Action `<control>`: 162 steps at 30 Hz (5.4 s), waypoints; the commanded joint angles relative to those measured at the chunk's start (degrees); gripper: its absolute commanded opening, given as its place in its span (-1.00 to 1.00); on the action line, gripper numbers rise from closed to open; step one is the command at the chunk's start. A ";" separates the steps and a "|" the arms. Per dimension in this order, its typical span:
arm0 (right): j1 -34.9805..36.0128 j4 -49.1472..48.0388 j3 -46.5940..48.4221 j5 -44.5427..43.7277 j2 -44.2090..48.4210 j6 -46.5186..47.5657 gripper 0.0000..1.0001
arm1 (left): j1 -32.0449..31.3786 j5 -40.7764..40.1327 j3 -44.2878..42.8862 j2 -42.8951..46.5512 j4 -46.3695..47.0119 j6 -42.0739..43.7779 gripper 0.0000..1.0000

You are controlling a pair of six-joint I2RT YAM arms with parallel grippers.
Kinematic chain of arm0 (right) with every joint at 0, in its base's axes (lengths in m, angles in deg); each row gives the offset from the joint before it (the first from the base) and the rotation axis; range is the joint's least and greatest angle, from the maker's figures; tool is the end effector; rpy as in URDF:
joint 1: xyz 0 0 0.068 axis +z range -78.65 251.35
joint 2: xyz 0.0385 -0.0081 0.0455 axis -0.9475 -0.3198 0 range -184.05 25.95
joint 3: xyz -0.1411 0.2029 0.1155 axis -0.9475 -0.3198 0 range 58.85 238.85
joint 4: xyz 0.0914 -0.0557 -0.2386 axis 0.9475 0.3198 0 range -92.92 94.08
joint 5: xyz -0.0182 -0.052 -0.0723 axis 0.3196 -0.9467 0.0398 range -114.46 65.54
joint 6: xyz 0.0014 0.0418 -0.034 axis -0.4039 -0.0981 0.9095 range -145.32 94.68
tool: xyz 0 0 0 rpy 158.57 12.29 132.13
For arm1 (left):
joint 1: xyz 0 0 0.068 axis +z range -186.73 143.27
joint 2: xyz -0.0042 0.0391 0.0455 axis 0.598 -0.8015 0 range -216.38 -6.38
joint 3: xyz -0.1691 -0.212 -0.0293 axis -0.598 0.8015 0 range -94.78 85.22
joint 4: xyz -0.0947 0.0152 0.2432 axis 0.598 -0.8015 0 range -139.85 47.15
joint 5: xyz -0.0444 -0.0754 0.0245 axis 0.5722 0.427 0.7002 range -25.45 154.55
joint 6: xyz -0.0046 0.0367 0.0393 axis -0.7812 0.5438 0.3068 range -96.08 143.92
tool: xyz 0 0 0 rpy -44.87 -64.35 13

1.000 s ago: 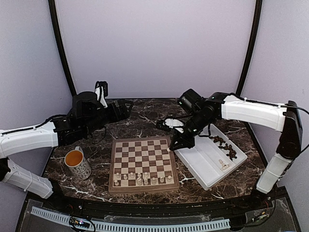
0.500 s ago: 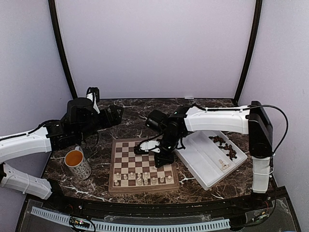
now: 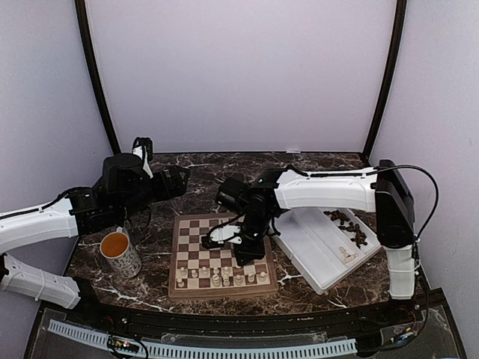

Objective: Set up the chess pieces on the board
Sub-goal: Place the pawn at f2, then pick up the chess pile from the storage box.

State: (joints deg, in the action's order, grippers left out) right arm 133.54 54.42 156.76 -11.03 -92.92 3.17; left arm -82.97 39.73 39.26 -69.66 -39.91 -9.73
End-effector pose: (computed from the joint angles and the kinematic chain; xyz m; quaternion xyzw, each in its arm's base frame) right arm 0.1886 0.3752 0.2068 -0.7111 0.6860 0.1407 0.0631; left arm 0.1879 -0.1746 0.3071 -0.0463 0.7814 -0.2542 0.5680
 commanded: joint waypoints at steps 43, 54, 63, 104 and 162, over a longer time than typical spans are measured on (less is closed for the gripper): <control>1.90 2.08 2.71 -1.24 -2.91 0.45 -0.78 | 1.37 2.20 1.05 -0.61 0.31 -0.35 0.98; 1.89 2.03 1.64 -1.80 -1.92 0.51 -0.79 | 1.40 2.70 0.78 -1.04 0.49 -0.45 0.98; 1.95 1.78 0.27 -2.05 -0.81 0.52 -0.79 | 1.45 2.97 0.61 -1.28 0.65 -0.52 0.98; 2.64 2.68 2.99 -0.64 -2.75 0.51 -0.60 | 1.53 4.47 1.04 -2.75 0.98 -1.21 0.98; -38.44 -6.38 -47.66 -13.92 32.43 -2.20 -0.47 | -0.20 35.45 -21.70 -23.80 0.86 4.62 0.35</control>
State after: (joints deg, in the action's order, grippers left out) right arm 95.40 46.71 107.88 -25.76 -59.80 2.28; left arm -82.44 75.05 19.63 -93.92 -37.70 -4.68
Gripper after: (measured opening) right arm 0.249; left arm 0.673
